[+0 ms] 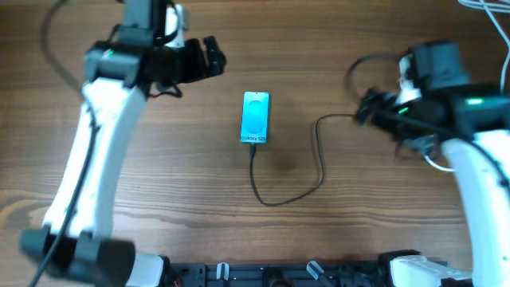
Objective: Plug charger to phone and switch on socket
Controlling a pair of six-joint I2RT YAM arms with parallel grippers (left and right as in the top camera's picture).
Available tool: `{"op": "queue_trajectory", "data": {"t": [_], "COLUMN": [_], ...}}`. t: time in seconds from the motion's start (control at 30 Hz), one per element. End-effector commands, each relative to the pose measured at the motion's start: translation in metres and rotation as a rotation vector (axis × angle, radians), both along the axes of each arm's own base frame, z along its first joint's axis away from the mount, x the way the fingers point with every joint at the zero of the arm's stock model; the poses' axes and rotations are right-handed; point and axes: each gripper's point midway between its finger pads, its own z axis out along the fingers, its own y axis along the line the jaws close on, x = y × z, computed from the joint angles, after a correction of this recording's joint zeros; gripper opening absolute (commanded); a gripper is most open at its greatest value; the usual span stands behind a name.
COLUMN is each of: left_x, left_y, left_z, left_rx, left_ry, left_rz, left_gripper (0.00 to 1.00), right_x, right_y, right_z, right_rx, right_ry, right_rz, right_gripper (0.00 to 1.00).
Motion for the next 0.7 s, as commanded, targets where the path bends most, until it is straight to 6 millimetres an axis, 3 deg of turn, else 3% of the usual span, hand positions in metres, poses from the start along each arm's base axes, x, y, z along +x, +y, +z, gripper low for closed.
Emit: {"op": "queue_trajectory", "data": {"t": [0.0, 0.07, 0.13, 0.27, 0.37, 0.43, 0.53, 0.67], "left_x": [-0.003, -0.004, -0.003, -0.003, -0.003, -0.004, -0.004, -0.004], "left_y": [0.015, 0.015, 0.015, 0.015, 0.015, 0.015, 0.015, 0.015], "left_z": [0.010, 0.011, 0.010, 0.010, 0.010, 0.010, 0.010, 0.010], "left_rx": [0.052, 0.051, 0.051, 0.051, 0.052, 0.052, 0.052, 0.052], "left_ry": [-0.032, -0.034, -0.031, -0.031, -0.031, -0.031, -0.031, -0.031], "left_rz": [0.060, 0.060, 0.060, 0.060, 0.060, 0.060, 0.060, 0.060], "left_gripper": [1.00, 1.00, 1.00, 1.00, 1.00, 1.00, 1.00, 1.00], "right_x": [0.022, 0.021, 0.021, 0.037, 0.045, 0.052, 0.075, 0.095], "right_y": [-0.087, -0.132, -0.156, -0.196, -0.221, -0.231, -0.229, -0.232], "right_z": [0.040, 0.042, 0.036, 0.002, -0.036, -0.065, -0.103, -0.139], "right_rx": [-0.215, -0.273, -0.294, -0.327, -0.342, -0.292, -0.151, -0.088], "right_ry": [-0.137, -0.156, -0.144, -0.044, 0.069, 0.127, 0.132, 0.138], "right_rz": [-0.238, -0.456, -0.552, -0.517, -0.483, -0.469, -0.337, -0.315], "right_gripper": [1.00, 1.00, 1.00, 1.00, 1.00, 1.00, 1.00, 1.00]}}
